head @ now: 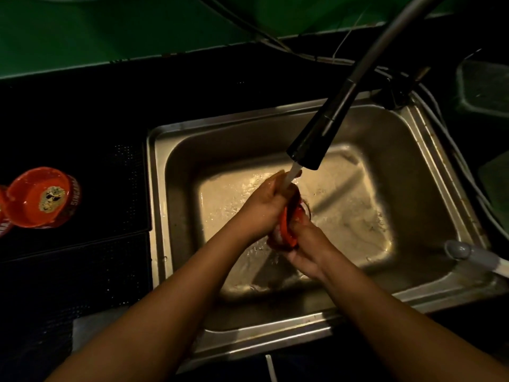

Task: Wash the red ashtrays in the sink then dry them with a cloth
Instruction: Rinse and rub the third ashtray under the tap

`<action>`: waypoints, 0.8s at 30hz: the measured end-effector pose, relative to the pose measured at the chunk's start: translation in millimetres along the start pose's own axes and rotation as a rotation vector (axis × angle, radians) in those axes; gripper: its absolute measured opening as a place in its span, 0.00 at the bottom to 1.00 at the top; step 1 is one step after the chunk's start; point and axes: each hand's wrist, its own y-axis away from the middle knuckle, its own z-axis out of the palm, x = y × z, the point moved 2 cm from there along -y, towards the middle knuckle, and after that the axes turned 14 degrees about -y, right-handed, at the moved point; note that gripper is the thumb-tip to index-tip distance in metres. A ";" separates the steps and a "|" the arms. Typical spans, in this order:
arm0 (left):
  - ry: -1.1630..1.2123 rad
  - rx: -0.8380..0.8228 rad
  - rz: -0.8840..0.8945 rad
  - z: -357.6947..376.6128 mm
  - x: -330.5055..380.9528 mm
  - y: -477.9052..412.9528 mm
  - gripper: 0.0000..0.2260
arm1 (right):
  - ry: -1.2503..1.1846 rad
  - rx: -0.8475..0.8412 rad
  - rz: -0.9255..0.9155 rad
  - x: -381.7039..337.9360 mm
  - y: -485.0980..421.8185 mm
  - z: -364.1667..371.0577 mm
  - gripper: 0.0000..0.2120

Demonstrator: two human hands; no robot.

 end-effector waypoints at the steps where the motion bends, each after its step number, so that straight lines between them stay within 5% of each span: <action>1: -0.057 -0.016 0.022 -0.2 1.6 -3.0 0.11 | -0.032 0.052 0.078 1.5 0.8 -0.3 0.09; 6: -0.226 -0.042 -0.037 -14.1 -6.8 -14.3 0.11 | -0.105 0.019 0.372 2.8 12.1 -7.2 0.18; 12: 0.015 0.039 -0.452 -26.9 -34.8 -1.0 0.27 | 0.333 -0.059 0.298 -8.0 29.0 -11.9 0.42; 17: 0.248 -0.017 -0.655 -18.7 -54.3 31.0 0.29 | 0.440 0.109 0.117 -5.8 26.6 -3.2 0.28; 24: 0.409 -0.006 -0.728 -19.4 -72.3 73.5 0.24 | 0.398 0.157 0.253 35.4 31.4 -9.1 0.23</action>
